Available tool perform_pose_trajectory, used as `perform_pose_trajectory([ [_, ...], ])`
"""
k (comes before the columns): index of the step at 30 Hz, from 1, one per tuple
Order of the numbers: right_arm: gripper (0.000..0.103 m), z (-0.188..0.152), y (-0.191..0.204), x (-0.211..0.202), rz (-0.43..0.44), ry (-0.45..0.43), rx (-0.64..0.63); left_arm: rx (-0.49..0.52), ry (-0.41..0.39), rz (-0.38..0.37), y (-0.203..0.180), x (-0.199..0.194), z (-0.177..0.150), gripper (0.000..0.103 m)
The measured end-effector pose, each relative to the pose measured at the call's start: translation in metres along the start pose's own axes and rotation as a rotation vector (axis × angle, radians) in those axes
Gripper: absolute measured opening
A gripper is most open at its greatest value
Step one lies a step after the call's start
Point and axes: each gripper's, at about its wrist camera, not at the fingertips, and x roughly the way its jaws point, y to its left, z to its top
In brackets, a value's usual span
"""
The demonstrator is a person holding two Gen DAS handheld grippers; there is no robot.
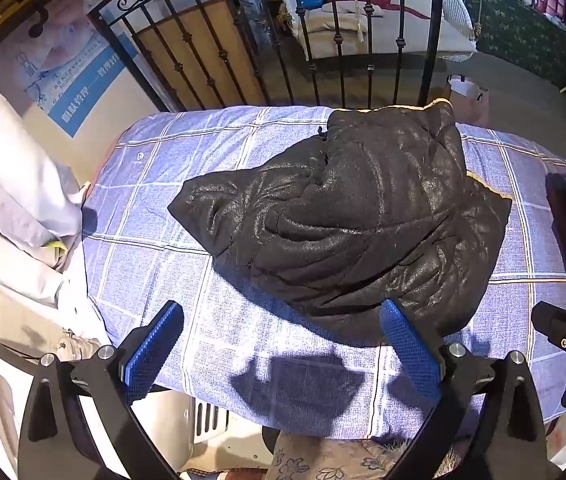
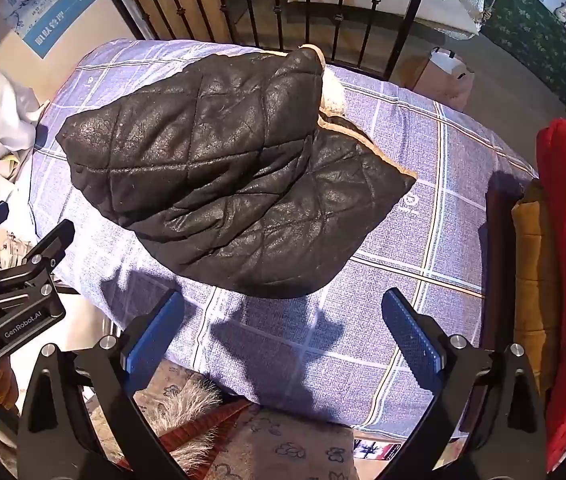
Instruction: Fold large clothes
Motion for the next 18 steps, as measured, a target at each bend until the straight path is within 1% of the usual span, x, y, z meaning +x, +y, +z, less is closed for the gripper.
perform_pose_trajectory([
  [6,0.097,0.0051,-0.0031,-0.0034,0.002,0.005,-0.005,-0.001,0.006,0.000,-0.0001,0.0013,0.0008,0.097],
  [7,0.097,0.0057,0.0011,0.0027,0.001,-0.001,0.001,0.000,0.007,0.000,0.0000,0.0015,0.0008,0.097],
  [18,0.097,0.0014,0.0004,0.0030,0.002,-0.001,-0.004,0.002,0.017,-0.001,-0.0030,0.0024,-0.0010,0.097],
])
